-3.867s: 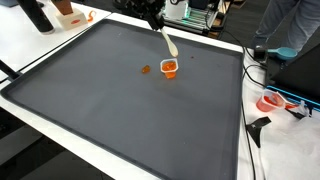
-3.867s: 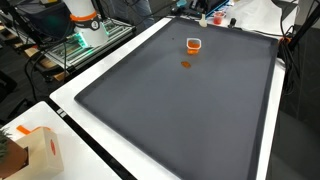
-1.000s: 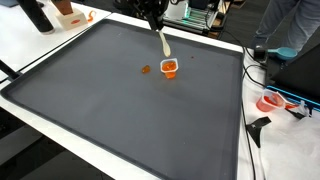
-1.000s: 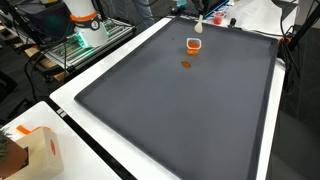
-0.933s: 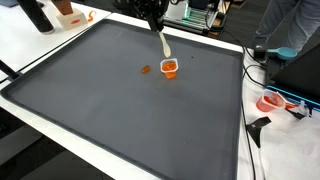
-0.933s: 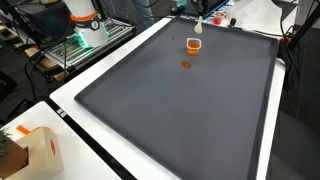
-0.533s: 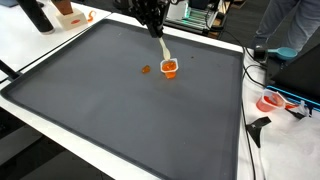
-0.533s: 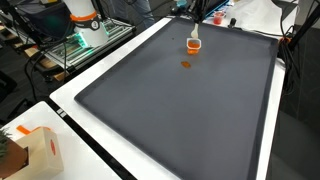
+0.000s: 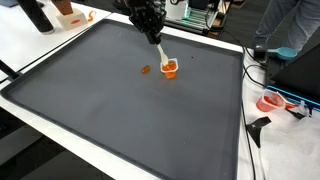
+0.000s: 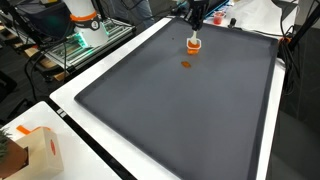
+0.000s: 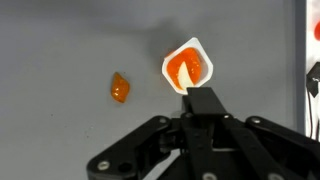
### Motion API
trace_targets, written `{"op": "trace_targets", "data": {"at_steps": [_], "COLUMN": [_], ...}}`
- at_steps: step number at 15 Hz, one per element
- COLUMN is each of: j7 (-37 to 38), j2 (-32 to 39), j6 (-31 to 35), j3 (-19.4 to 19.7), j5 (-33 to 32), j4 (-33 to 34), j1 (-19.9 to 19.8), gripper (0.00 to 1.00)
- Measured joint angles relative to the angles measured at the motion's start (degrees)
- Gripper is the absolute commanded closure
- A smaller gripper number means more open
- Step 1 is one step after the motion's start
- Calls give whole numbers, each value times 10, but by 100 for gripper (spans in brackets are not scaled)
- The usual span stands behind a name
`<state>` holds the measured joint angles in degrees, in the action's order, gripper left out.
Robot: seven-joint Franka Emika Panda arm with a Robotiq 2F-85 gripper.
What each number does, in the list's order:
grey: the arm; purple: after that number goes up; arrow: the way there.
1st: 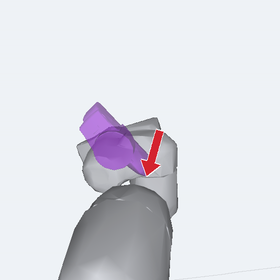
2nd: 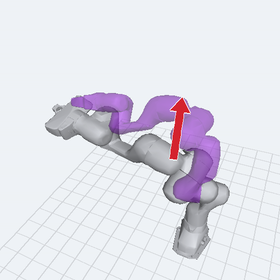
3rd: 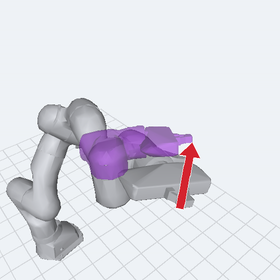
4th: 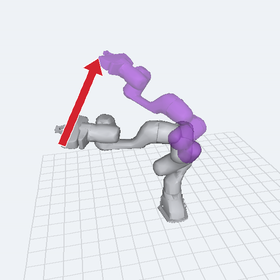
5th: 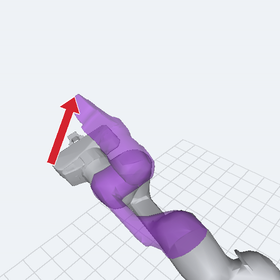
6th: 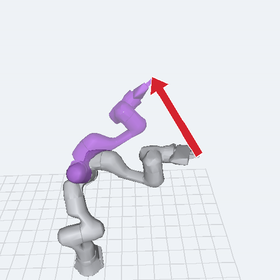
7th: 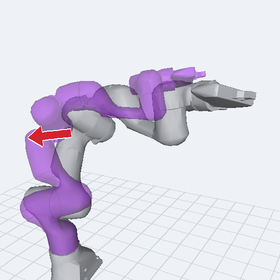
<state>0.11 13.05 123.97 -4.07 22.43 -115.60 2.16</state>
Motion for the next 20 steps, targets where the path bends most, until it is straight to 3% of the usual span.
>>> {"op": "trace_targets", "data": {"at_steps": [14,20], "j7": [-1,-32], "j2": [6,13], "j6": [45,46], "j3": [-4,-7], "j5": [36,81], "j4": [-27,-30], "j1": [-1,-4], "gripper": [97,97]}}
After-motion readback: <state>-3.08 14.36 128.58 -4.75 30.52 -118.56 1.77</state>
